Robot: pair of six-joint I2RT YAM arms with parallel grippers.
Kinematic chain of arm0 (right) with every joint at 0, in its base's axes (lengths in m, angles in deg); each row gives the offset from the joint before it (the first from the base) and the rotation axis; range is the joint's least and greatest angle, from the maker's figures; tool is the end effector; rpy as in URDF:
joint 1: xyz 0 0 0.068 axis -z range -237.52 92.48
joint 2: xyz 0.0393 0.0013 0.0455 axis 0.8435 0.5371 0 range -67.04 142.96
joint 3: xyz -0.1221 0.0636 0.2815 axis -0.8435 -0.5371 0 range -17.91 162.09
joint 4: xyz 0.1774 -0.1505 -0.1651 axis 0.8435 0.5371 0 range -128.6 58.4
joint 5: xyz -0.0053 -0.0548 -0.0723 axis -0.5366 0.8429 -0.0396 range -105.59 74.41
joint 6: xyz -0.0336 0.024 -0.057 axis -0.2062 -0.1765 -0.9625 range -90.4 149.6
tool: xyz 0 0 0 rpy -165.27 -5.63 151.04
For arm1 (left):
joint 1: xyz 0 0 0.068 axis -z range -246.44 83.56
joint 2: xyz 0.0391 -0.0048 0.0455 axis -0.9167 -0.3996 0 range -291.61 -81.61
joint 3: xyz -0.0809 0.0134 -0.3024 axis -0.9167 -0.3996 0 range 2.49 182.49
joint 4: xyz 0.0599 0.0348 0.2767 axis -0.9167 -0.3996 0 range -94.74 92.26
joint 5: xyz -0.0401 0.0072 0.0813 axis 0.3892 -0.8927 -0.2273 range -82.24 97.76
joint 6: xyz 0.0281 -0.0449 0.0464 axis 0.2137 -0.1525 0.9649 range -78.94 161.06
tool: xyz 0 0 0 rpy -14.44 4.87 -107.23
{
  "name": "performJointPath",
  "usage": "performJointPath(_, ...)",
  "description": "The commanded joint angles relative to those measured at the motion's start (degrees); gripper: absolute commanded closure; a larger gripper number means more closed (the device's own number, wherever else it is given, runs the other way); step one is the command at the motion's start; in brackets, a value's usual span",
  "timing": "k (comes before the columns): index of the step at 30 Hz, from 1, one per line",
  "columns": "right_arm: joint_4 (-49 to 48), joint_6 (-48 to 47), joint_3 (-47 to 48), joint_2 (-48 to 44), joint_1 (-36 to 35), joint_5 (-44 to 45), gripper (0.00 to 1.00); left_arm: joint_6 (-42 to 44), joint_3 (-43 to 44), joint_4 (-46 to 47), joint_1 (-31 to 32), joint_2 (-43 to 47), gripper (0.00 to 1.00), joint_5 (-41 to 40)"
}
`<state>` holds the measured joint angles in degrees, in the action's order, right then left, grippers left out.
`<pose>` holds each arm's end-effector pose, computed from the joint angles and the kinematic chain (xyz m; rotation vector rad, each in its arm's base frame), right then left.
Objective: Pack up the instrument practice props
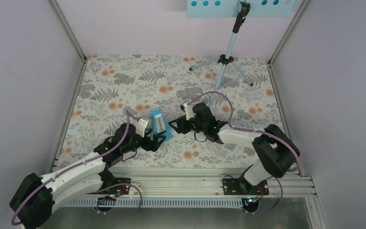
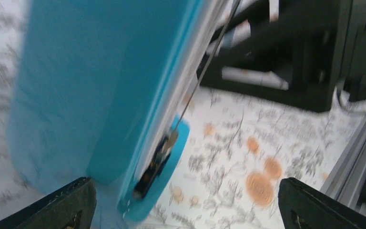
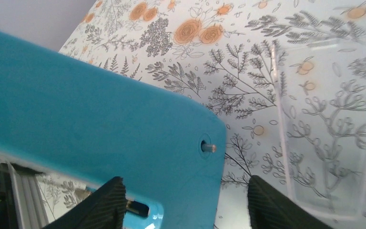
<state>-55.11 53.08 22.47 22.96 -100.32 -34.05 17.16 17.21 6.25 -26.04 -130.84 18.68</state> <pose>0.2433 0.2501 0.1820 -0.5817 2.2188 0.9878 0.1374 -0.1312 0.1751 0.4372 2.1729 -0.8521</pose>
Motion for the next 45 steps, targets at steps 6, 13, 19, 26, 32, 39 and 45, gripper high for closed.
performJointPath(6, 8.55, 0.12, -6.79, -15.07, 0.18, 16.84, 0.22, -1.00, 13.72, -13.25, 0.16, 9.75, 0.01, -11.28)
performJointPath(13, 10.44, -4.72, -7.26, -12.58, -1.19, 14.59, 0.21, 7.96, 34.00, -25.54, -0.80, 5.26, 0.00, -14.91)
performJointPath(19, 9.31, -7.84, -5.54, -8.30, -2.68, 19.13, 0.19, 16.23, 47.41, -29.12, -5.00, 2.58, 0.00, -13.58)
performJointPath(26, 6.95, -12.21, -1.79, -0.18, -4.06, 23.51, 0.21, 21.61, 47.67, -27.11, -8.05, -0.22, 0.00, -14.80)
performJointPath(32, 4.57, -13.96, 0.52, 5.64, -4.78, 25.45, 0.24, 25.63, 44.29, -23.48, -8.59, -1.81, 0.00, -18.17)
performJointPath(39, 4.60, -14.94, 3.88, 12.89, -4.91, 30.64, 0.32, 31.17, 34.16, -16.03, -8.58, -0.27, 0.00, -23.71)
performJointPath(45, 3.92, -15.02, 4.55, 15.63, -4.92, 31.40, 0.33, 30.30, 32.99, -15.44, -8.59, -0.23, 0.00, -23.59)
